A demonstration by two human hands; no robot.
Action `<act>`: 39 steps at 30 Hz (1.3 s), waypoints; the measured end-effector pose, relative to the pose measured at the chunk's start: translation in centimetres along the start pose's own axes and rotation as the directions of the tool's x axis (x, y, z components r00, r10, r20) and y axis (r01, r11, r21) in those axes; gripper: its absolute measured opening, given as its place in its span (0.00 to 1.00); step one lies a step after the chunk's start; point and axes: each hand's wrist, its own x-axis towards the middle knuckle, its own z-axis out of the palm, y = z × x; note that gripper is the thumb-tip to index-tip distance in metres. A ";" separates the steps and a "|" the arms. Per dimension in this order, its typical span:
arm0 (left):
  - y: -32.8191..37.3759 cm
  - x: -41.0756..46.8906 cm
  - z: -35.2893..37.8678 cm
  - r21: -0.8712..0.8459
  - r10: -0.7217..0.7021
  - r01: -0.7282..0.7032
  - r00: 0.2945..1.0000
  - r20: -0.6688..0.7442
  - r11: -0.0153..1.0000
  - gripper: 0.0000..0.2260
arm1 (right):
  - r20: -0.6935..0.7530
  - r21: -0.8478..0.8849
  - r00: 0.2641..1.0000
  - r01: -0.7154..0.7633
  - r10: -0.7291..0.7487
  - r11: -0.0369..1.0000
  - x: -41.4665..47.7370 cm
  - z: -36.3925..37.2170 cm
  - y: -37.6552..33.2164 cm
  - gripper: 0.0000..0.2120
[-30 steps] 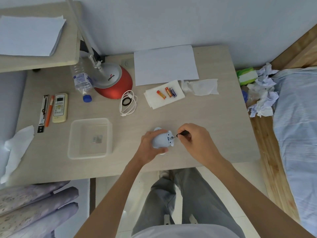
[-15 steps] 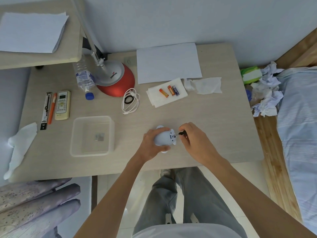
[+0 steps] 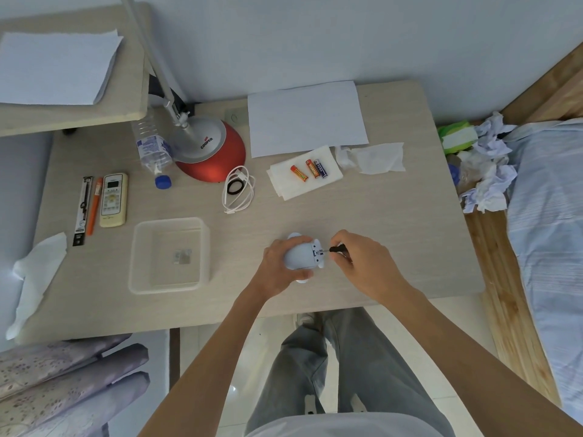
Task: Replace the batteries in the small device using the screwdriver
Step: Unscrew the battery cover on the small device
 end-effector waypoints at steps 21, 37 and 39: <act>-0.6 0.3 0.0 0.019 0.008 -0.009 1.000 0.013 1.000 0.34 | -0.052 -0.048 0.997 -0.062 0.060 0.997 0.7 0.6 -0.1 0.11; -1.1 0.3 0.1 0.000 0.043 -0.043 0.999 0.006 0.999 0.36 | -0.101 0.019 0.995 0.005 -0.003 1.000 0.8 1.0 0.4 0.10; -1.0 0.3 0.1 -0.004 0.046 -0.046 0.999 0.002 0.999 0.35 | -0.068 0.052 0.998 0.018 -0.015 0.998 0.7 0.8 0.5 0.11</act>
